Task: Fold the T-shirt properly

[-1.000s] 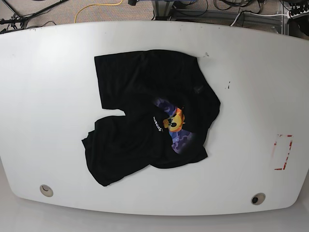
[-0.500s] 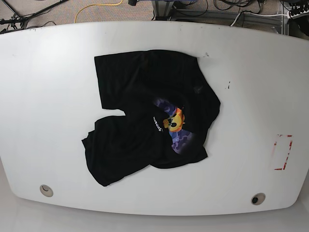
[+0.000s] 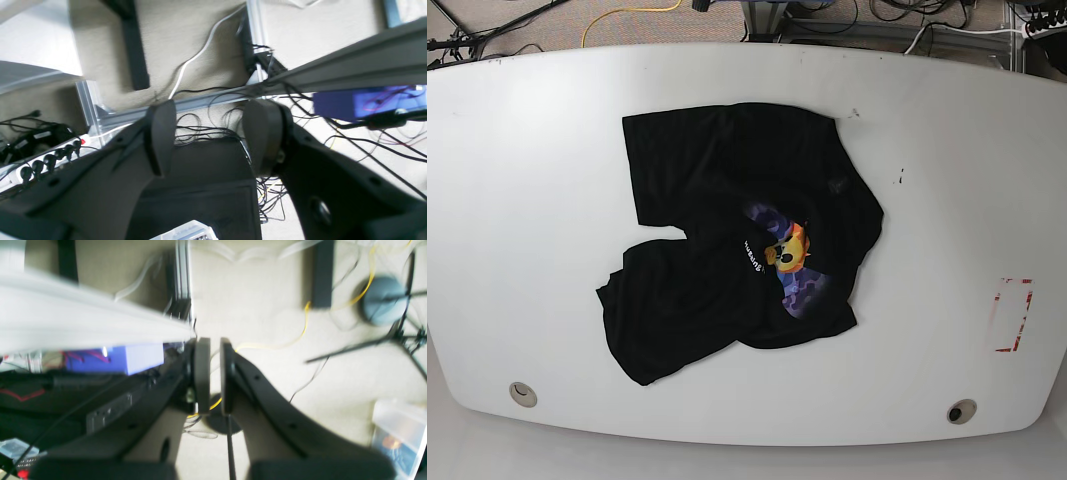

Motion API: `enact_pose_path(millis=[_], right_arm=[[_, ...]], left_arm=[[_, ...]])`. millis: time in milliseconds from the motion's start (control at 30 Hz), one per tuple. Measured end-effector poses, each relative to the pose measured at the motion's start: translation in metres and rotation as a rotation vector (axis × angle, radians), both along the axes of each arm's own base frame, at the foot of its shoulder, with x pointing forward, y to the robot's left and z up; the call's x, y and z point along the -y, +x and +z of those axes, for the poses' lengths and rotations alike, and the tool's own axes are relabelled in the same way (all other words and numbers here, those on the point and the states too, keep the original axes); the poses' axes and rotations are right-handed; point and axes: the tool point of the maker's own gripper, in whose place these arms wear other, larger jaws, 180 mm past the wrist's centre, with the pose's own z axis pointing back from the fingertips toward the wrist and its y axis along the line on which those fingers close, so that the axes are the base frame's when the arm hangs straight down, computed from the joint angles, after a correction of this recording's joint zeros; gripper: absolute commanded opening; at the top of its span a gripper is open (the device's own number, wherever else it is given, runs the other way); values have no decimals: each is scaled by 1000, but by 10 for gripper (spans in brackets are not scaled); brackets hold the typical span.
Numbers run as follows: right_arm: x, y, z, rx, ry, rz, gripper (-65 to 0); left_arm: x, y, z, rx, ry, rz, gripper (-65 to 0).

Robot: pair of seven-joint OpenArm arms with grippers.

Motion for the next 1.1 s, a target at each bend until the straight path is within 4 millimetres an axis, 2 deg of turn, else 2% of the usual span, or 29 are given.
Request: enact_pose_path(millis=[500,700,1100], right_arm=[[9,12,9,20,-23,-7,-607],[10,25,11,57,-31,-3,-607],[8,61,21,165,-30,1,-606]], left_arm=[[-3,7,6,22,11,-6,-324],[-3,23,18,71,16,-14,-323],[-32,55,45,178,95,16,-324]])
